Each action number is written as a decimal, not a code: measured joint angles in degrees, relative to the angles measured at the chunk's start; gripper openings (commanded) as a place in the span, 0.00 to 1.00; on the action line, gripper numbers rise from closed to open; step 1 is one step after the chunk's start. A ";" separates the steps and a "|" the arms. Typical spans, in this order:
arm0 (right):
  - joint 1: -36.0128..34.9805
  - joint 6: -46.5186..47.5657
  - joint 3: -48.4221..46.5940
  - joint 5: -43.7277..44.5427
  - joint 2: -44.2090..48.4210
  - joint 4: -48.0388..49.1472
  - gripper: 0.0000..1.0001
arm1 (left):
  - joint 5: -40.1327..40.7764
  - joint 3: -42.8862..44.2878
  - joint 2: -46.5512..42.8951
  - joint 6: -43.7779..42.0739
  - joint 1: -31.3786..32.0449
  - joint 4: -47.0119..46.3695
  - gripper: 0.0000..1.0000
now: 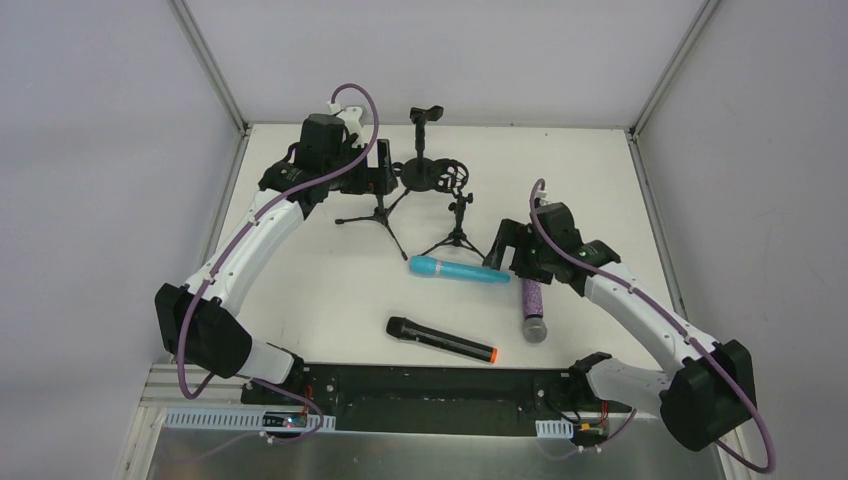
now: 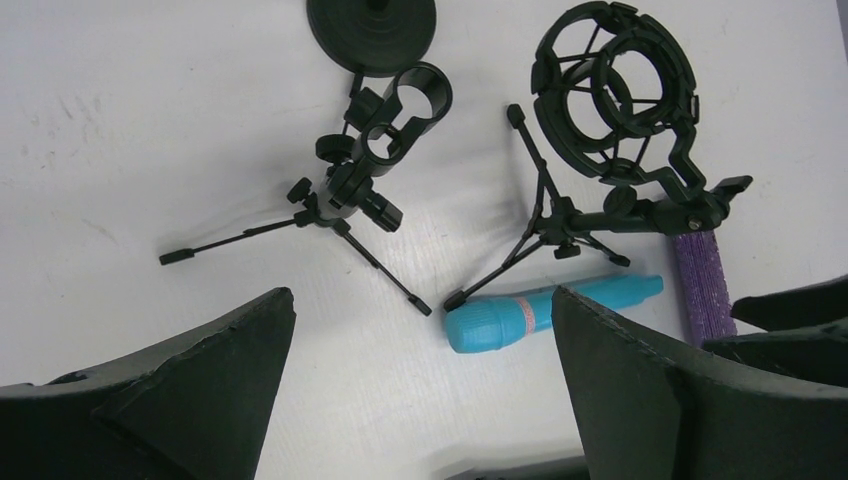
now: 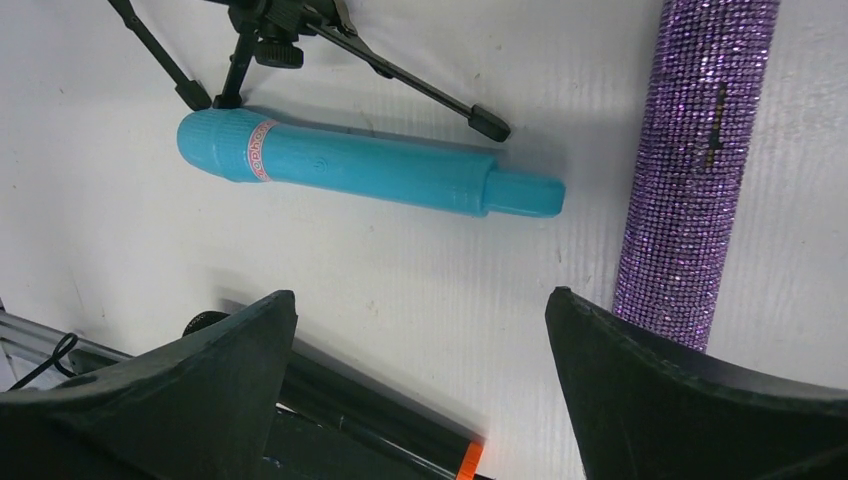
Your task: Attach the microphones to the stand
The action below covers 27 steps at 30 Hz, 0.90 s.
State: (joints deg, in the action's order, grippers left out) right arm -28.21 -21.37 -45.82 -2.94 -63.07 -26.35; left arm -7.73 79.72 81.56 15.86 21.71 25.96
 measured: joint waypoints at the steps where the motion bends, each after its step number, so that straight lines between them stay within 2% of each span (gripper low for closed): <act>1: 0.00 0.02 -0.20 -0.76 -0.90 0.02 0.99 | -0.83 0.00 0.00 0.00 0.00 0.00 1.00; 6: 0.00 0.02 -0.35 -3.26 -4.09 1.46 0.99 | -3.82 0.00 0.00 -0.46 1.01 0.00 1.00; 13: 0.00 0.48 -2.05 -4.57 -10.86 3.37 0.98 | -5.95 0.00 0.00 -3.02 5.75 -0.02 1.00; 27: 0.00 -1.14 -3.19 5.29 -16.24 2.01 0.98 | -6.32 0.00 -0.20 -4.61 6.49 -0.04 1.00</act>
State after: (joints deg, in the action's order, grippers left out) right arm -28.21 -22.50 -49.01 2.35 -79.31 -24.34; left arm -14.04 79.72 81.36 11.25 28.21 25.91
